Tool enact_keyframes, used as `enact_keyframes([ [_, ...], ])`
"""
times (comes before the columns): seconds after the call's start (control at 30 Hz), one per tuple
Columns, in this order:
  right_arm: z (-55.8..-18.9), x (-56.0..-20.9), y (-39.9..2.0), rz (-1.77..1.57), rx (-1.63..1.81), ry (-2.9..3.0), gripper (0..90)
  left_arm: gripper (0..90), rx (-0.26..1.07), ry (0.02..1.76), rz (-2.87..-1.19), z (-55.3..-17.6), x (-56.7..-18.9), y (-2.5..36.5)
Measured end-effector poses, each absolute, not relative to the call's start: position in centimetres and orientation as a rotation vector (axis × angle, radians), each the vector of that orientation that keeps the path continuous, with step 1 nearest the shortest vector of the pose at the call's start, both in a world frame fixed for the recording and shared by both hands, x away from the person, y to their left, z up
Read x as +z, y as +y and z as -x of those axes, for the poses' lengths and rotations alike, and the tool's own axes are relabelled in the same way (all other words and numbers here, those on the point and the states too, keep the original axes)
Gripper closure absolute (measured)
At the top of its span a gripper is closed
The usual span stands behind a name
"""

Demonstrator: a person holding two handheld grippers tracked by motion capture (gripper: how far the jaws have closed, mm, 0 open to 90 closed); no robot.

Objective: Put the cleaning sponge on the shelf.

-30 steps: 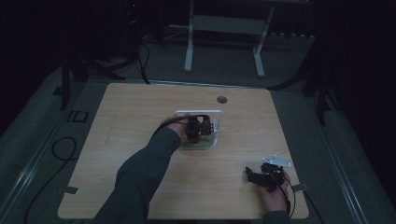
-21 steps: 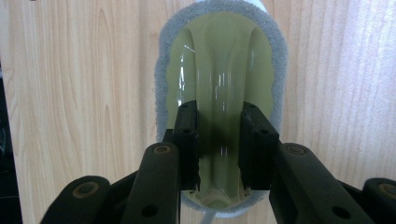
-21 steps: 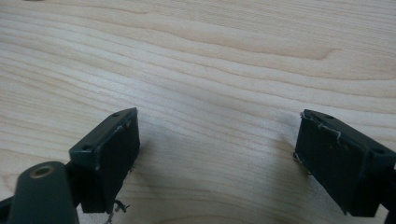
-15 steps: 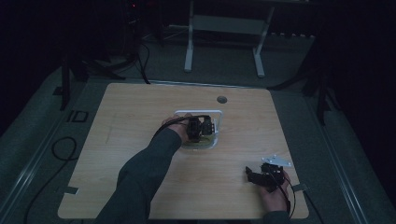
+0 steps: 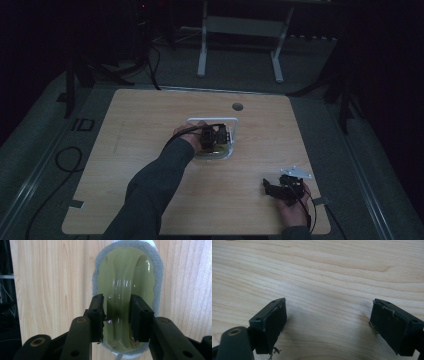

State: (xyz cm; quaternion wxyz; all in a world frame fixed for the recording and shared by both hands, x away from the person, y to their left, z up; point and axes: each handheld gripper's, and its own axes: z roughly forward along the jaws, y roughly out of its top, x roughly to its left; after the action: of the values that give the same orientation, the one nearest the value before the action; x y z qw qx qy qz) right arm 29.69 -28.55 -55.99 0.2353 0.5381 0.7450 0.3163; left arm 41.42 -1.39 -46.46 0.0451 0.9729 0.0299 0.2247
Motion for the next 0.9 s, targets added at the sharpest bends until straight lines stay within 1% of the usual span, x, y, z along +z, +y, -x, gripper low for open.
enact_keyframes([
  [0.07, -29.7, -56.0, -28.5, -1.477, 0.868, 2.044, 13.3, 61.2, 0.696, 0.101, -2.969, -41.4, -46.5, -1.5],
  [0.23, -29.7, -56.0, -28.6, -1.477, 0.868, 2.045, 13.3, 58.2, 0.716, 0.124, -2.967, -41.1, -46.5, -1.6],
  [0.3, -29.7, -56.0, -28.5, -1.477, 0.867, 2.045, 13.3, 55.5, 0.725, 0.135, -2.965, -41.0, -46.4, -1.7],
  [0.9, -29.6, -56.0, -28.5, -1.477, 0.868, 2.046, 13.3, 53.2, 0.752, 0.127, -2.956, -39.6, -45.1, -0.8],
])
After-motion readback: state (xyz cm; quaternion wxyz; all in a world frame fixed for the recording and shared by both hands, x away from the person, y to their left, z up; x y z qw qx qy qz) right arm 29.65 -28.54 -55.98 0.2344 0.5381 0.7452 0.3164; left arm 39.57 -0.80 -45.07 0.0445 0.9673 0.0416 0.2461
